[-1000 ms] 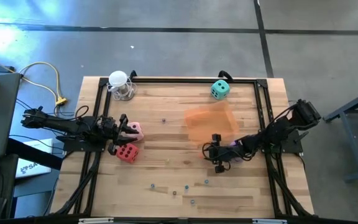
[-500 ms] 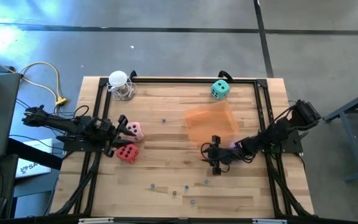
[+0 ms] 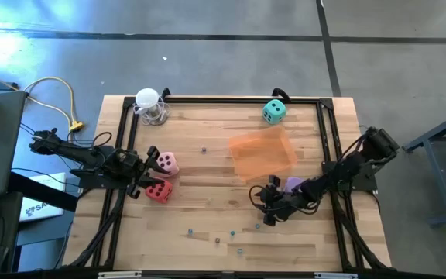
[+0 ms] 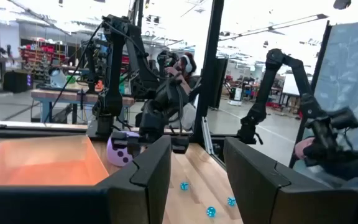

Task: Pick & Place Dice
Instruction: Put the small orange dice into the orange bin

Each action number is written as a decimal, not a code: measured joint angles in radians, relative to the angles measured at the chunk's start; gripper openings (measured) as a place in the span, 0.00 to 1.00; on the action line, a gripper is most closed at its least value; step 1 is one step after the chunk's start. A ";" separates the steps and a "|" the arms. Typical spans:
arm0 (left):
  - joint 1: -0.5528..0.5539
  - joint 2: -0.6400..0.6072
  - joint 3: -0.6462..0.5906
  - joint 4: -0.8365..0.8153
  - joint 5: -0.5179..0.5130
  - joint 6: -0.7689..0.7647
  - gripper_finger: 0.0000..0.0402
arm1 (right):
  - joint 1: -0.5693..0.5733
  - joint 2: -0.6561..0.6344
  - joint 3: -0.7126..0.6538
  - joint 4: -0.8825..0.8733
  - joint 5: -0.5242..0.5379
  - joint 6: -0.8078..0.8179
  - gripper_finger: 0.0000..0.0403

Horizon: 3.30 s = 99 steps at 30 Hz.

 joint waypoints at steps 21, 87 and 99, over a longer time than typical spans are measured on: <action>-0.015 0.066 0.000 0.000 0.000 -0.064 0.36 | -0.088 0.100 0.000 0.031 -0.027 0.003 0.40; -0.041 0.078 0.000 0.018 -0.015 -0.093 0.36 | -0.154 0.109 0.001 0.101 -0.162 -0.137 0.10; -0.041 0.117 0.000 0.015 -0.015 -0.093 0.36 | -0.118 0.109 0.011 0.182 -0.171 -0.185 0.08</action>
